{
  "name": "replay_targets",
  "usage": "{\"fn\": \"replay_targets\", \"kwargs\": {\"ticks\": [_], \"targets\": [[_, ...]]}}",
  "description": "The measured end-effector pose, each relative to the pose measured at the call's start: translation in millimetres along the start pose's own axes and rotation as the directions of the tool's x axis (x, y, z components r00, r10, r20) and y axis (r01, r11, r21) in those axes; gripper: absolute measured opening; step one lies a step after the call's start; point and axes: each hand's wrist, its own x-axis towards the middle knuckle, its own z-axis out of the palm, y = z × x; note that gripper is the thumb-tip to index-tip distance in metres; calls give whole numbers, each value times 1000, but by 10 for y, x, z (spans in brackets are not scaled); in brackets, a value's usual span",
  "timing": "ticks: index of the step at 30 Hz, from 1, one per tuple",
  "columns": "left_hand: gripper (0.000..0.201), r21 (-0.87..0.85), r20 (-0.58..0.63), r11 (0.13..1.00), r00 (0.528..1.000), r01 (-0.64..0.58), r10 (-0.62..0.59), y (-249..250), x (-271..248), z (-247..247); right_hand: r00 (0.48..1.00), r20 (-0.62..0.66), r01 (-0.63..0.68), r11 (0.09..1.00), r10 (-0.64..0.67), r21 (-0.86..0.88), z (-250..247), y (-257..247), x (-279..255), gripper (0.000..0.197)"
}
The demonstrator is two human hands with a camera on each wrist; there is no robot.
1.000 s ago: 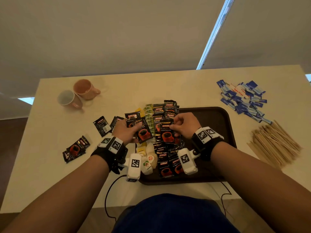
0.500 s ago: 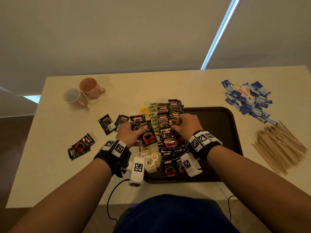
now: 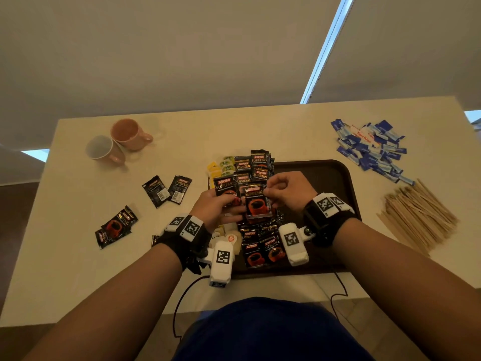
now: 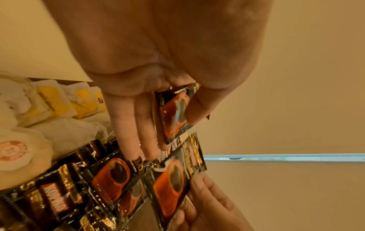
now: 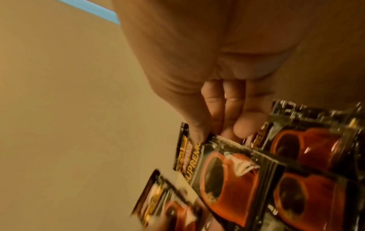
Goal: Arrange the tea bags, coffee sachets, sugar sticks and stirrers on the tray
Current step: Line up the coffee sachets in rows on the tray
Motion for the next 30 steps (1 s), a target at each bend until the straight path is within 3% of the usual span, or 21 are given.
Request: {"fn": "replay_targets", "kwargs": {"ticks": [4,8,13,19,30], "targets": [[20,197,-74,978,993,-73,90,-112,27,-62,998,-33,-59,998,58,-19,-138,229,-72,9],[12,417,-94,902,982,-110,163,-210,53,-89,995,-1,-104,988,104,-111,-44,448,-202,8],[16,479,-54,871,986,-112,156,-274,37,-114,996,-18,-95,981,93,-169,60,614,-205,8],[40,586,72,794,986,-162,149,-334,-27,-161,994,42,-88,965,102,-246,66,760,-327,9],[28,641,97,760,994,-107,58,-445,-62,-27,996,33,-61,881,87,-468,102,937,-441,12]]}}
